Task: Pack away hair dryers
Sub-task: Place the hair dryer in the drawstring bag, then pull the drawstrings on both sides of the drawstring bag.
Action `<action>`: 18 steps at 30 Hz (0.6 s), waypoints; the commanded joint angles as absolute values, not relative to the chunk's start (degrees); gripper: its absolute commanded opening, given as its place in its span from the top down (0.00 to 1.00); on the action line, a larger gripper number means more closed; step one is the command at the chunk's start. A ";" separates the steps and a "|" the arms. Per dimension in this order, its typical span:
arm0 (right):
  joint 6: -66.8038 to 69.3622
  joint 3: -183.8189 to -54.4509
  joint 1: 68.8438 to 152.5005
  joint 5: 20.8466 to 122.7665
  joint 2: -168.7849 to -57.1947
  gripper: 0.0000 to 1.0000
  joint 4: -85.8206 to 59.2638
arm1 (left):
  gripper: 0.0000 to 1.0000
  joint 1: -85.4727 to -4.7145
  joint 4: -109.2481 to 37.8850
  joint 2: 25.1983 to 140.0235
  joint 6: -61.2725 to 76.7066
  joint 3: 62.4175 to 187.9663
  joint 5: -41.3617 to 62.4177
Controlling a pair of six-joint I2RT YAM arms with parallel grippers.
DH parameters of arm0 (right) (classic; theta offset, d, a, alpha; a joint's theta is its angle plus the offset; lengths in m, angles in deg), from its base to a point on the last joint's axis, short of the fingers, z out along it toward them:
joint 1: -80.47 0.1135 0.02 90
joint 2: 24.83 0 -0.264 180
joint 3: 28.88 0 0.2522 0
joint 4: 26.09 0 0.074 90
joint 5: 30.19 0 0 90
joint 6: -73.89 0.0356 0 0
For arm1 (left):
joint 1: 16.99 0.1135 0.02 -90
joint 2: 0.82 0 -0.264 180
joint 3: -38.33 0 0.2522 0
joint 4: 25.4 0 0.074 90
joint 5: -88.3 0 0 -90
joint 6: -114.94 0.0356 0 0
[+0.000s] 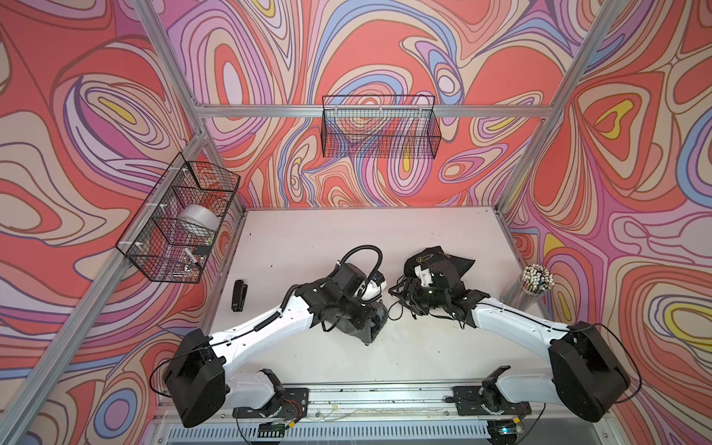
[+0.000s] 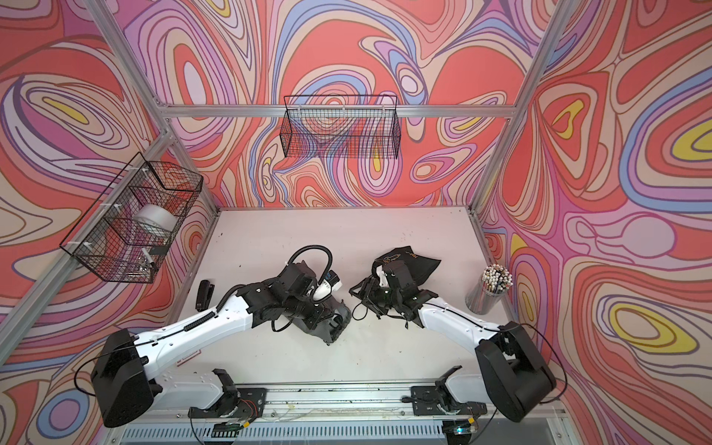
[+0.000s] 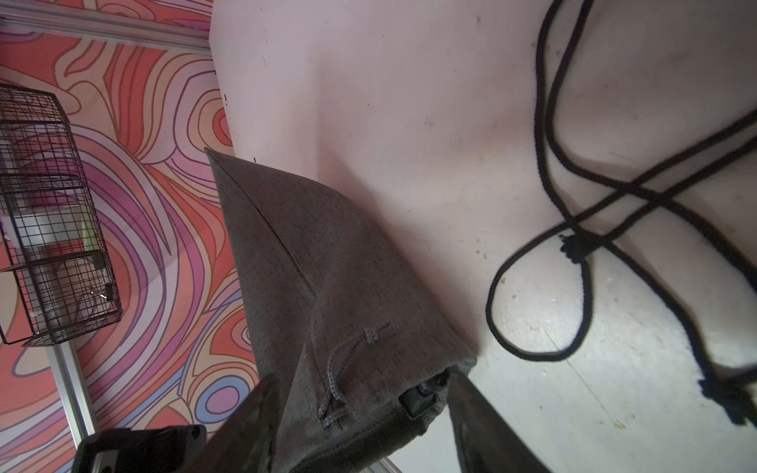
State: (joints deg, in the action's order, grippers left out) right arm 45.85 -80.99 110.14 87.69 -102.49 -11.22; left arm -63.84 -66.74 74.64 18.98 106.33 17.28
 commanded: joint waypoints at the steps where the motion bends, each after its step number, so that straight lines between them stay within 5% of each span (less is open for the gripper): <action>1: 43.69 -83.58 110.89 89.83 -104.71 0.33 -14.35 | 0.95 -64.19 -67.62 74.68 20.17 105.26 18.12; 8: 44.62 -83.62 114.45 89.06 -109.86 0.32 -18.08 | 0.89 -64.73 -68.66 76.88 20.31 106.87 16.14; 9: 44.15 -83.72 114.73 88.67 -110.45 0.33 -18.17 | 0.84 -64.89 -68.98 77.45 20.30 107.16 15.66; 11: 43.15 -83.97 114.86 88.04 -111.14 0.33 -17.30 | 0.57 -65.12 -69.37 78.60 19.43 107.82 13.92; 14: 42.39 -83.26 114.89 87.12 -111.27 0.34 -17.74 | 0.38 -65.59 -69.41 79.47 18.07 108.93 10.91; 18: 41.08 -83.63 114.89 87.14 -110.99 0.34 -16.96 | 0.33 -66.27 -68.68 77.50 17.54 108.63 9.20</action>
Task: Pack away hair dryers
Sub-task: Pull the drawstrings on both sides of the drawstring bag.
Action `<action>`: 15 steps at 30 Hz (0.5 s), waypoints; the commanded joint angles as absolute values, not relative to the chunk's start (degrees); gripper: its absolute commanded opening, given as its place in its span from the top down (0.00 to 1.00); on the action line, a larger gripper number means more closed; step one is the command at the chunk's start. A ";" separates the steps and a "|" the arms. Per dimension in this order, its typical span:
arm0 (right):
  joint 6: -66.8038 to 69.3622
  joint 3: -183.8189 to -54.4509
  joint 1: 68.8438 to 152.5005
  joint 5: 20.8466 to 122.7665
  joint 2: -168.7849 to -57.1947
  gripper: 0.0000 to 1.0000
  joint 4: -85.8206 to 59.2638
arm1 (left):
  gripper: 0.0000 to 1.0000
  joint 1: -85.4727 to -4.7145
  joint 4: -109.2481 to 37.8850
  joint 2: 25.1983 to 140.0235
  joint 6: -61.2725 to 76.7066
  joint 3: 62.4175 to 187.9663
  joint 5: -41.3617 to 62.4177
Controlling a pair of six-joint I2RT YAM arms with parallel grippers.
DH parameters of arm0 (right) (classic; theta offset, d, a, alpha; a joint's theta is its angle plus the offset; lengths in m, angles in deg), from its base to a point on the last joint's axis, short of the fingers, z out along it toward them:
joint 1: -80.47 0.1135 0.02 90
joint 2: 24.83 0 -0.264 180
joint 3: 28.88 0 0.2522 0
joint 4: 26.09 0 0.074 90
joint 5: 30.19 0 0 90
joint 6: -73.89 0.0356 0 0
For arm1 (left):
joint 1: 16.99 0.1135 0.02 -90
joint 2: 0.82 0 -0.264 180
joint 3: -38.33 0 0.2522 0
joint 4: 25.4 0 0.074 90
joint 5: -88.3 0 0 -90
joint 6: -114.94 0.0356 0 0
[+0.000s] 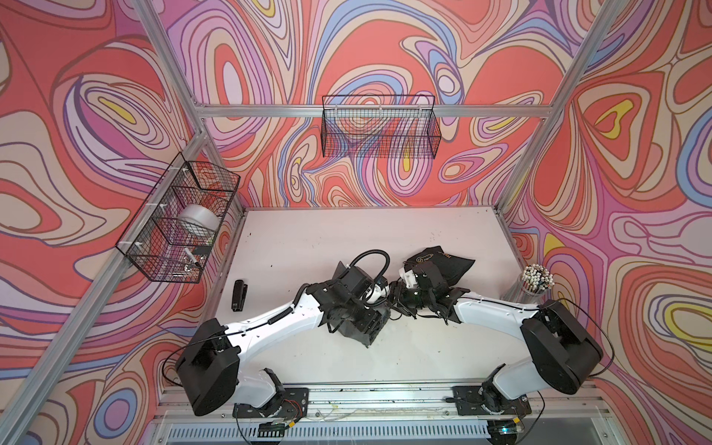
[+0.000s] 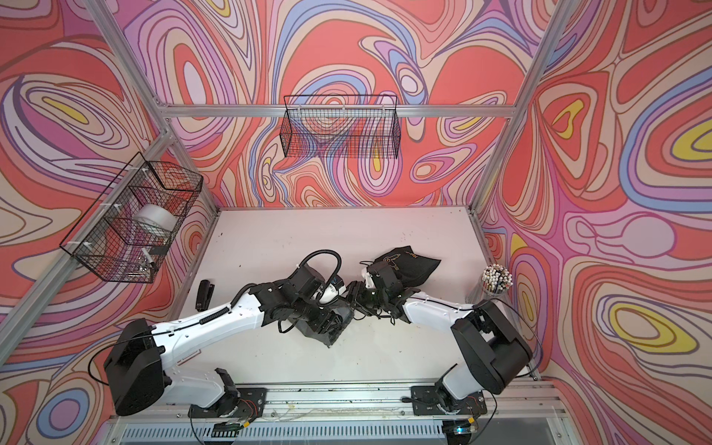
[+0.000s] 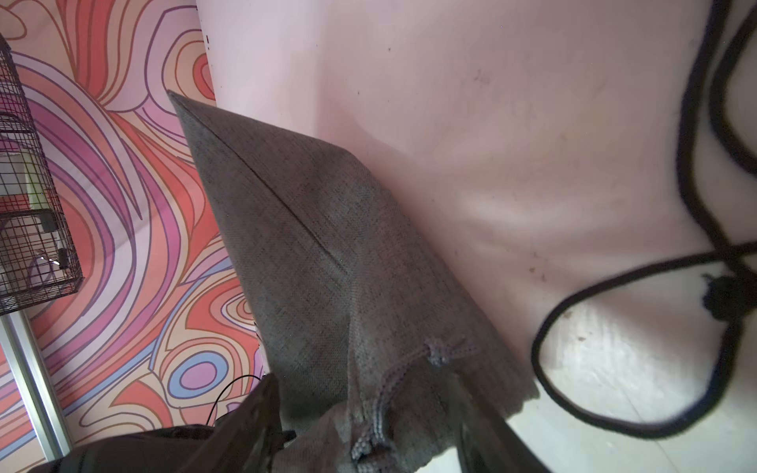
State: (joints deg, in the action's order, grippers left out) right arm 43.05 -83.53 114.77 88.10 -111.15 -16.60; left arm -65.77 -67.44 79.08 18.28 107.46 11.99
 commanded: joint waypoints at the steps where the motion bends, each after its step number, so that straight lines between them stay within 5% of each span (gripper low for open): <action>1: 40.75 -83.86 114.89 87.23 -110.92 0.35 -16.22 | 0.33 -66.24 -68.80 76.79 17.46 108.33 8.48; 15: 43.48 -84.17 114.95 88.75 -113.02 0.47 -19.41 | 0.64 -66.76 -68.93 77.84 18.21 107.70 10.81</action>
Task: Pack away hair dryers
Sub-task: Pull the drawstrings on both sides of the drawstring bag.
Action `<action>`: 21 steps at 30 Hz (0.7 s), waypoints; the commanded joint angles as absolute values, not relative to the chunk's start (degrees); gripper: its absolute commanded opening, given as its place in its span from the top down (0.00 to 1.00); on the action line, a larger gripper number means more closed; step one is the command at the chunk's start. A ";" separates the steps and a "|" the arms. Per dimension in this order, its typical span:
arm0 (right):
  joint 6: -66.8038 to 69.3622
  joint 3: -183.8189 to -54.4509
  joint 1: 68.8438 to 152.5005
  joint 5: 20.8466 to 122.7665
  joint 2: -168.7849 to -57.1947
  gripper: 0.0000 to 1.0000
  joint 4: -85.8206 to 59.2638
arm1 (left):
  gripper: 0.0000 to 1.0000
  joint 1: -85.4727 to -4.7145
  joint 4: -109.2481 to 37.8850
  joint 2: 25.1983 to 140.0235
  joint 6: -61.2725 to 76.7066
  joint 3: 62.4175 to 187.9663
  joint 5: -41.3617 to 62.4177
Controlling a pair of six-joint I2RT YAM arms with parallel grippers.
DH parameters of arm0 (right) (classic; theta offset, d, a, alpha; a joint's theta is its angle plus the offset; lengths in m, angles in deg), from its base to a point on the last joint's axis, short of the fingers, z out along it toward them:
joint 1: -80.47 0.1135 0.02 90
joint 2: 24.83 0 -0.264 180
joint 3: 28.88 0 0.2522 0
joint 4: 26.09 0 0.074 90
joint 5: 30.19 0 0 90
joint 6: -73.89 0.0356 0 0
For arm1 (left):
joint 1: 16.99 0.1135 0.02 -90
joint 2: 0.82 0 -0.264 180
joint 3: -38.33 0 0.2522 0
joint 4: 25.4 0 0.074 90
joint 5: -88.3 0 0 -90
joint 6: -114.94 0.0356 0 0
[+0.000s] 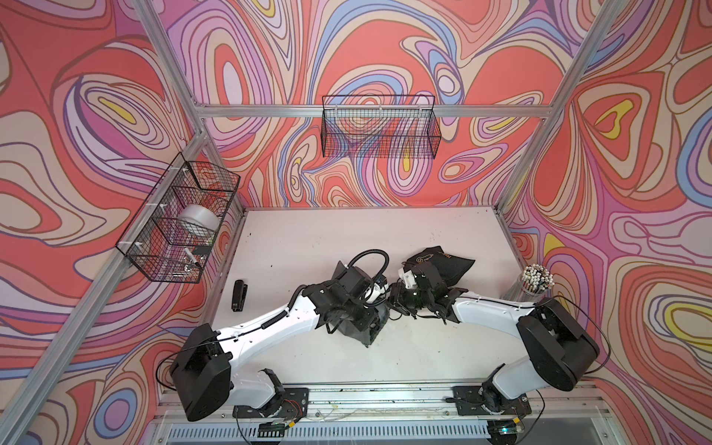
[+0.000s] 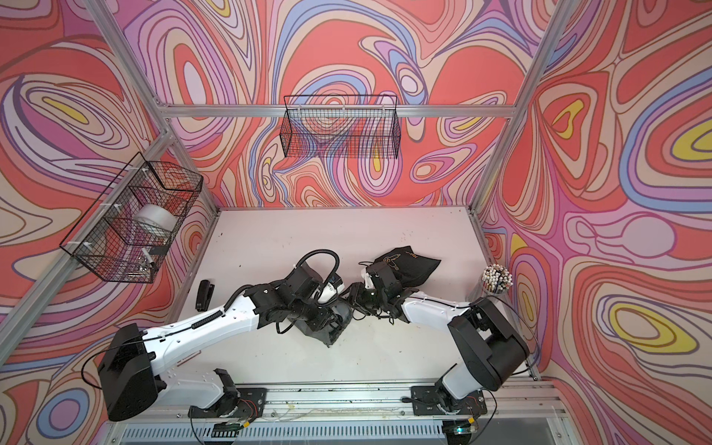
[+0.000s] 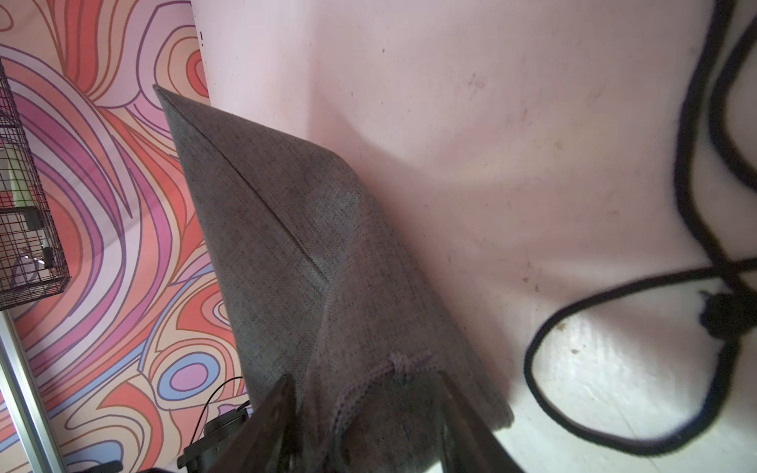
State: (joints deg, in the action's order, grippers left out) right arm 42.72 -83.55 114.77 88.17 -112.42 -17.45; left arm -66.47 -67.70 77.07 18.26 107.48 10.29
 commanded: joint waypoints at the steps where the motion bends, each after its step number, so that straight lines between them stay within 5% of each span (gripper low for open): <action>1: 43.51 -84.22 114.97 88.89 -113.11 0.48 -19.36 | 0.66 -66.87 -68.65 77.89 18.28 107.64 10.83; 7: 44.17 -83.61 114.98 90.00 -114.62 0.67 -21.57 | 0.75 -66.93 -68.17 78.19 18.26 107.37 11.30; 12: 44.36 -83.51 114.96 89.96 -114.83 0.83 -22.20 | 0.73 -66.94 -67.80 78.20 18.00 107.10 10.96; 17: 43.16 -83.69 114.90 87.58 -113.05 0.99 -19.63 | 0.41 -67.01 -68.43 76.53 17.91 107.13 9.19; 21: 43.22 -83.52 113.83 85.90 -110.92 1.00 -18.79 | 0.11 -67.01 -69.45 73.01 17.38 107.00 4.77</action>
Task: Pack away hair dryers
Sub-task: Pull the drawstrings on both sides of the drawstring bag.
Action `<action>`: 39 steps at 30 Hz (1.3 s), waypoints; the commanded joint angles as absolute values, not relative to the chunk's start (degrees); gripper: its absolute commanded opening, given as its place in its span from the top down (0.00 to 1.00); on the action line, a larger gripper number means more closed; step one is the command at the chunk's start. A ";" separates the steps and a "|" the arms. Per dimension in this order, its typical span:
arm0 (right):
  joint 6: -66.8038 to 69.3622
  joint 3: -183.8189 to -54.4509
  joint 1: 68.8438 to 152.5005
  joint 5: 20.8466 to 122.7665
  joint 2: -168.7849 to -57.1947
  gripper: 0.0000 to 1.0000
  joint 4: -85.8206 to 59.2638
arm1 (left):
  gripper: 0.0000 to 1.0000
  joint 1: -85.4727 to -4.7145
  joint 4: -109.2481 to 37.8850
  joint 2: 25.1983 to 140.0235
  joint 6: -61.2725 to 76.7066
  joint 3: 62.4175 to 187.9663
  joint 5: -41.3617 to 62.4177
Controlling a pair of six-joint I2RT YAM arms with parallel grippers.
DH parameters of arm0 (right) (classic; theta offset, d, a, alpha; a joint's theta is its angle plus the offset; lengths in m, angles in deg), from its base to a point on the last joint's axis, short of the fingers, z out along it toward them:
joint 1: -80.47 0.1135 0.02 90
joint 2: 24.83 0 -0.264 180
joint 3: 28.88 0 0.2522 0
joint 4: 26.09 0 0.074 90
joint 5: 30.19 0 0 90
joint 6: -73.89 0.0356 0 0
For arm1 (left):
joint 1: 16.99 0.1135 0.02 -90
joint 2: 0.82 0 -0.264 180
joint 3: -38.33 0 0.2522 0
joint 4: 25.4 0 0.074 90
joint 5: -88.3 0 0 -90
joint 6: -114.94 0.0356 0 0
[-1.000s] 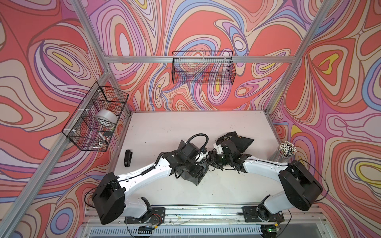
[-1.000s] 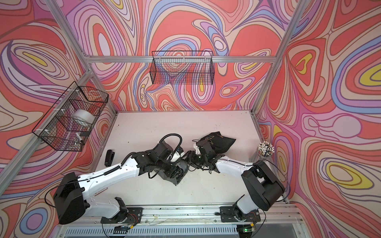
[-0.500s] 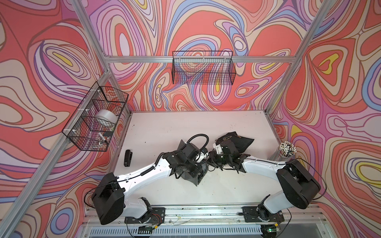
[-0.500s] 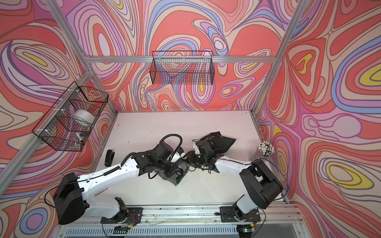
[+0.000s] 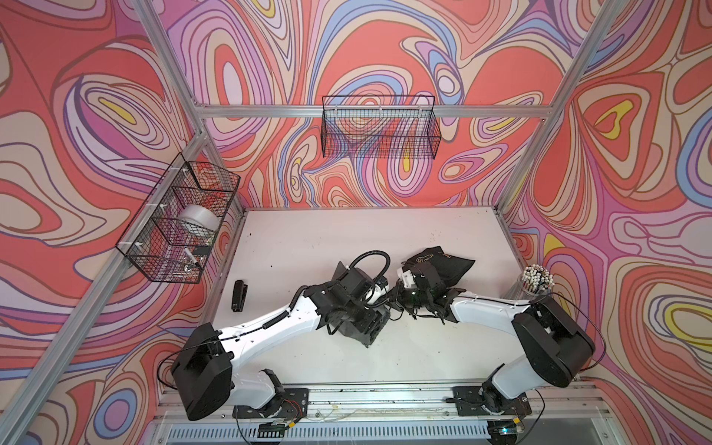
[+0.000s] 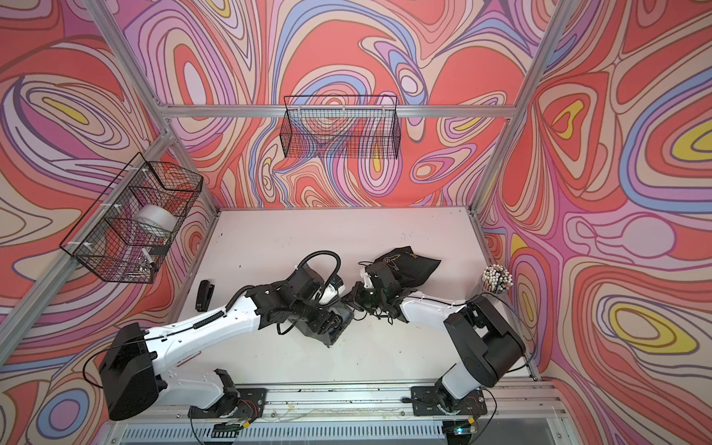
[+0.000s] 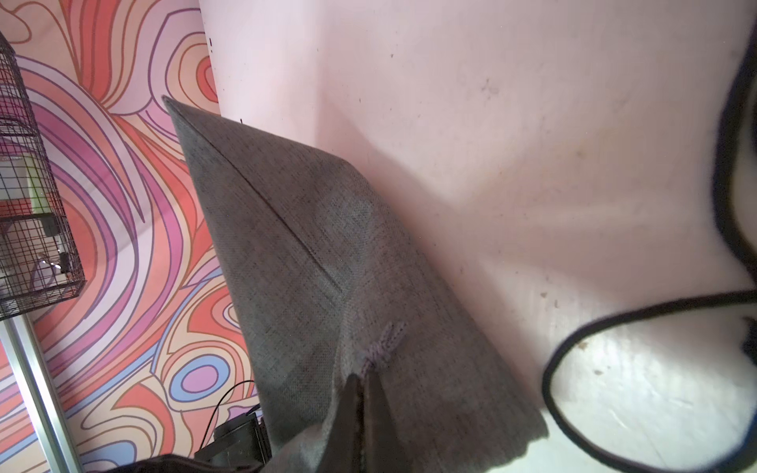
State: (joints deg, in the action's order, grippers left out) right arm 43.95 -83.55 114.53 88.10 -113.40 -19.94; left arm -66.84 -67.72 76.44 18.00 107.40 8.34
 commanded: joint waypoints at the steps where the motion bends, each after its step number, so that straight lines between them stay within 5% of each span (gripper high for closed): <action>1: 43.38 -83.43 113.55 85.22 -110.27 1.00 -18.36 | 0.01 -67.04 -69.78 71.76 17.27 107.02 3.70; 9: 44.87 -82.96 111.34 76.58 -102.26 1.00 -11.29 | 0.01 -67.04 -72.65 61.74 15.38 103.56 -2.74; 12: 46.10 -82.02 110.89 72.55 -99.64 1.00 -8.44 | 0.15 -67.05 -74.77 62.08 11.73 100.32 -0.92; 17: 48.29 -79.42 110.46 69.68 -96.89 1.00 -6.91 | 0.52 -67.17 -71.57 63.28 2.41 92.76 5.25; 21: 48.84 -77.92 110.37 68.31 -95.24 1.00 -6.40 | 0.61 -68.51 -65.65 59.80 -3.68 86.55 6.37; 36: 49.37 -78.91 110.33 67.21 -94.87 1.00 -4.60 | 0.59 -75.68 -54.92 72.63 -6.44 86.54 7.03; 39: 49.17 -79.25 110.26 67.45 -94.74 1.00 -4.29 | 0.52 -76.56 -52.53 74.42 -6.18 86.93 6.36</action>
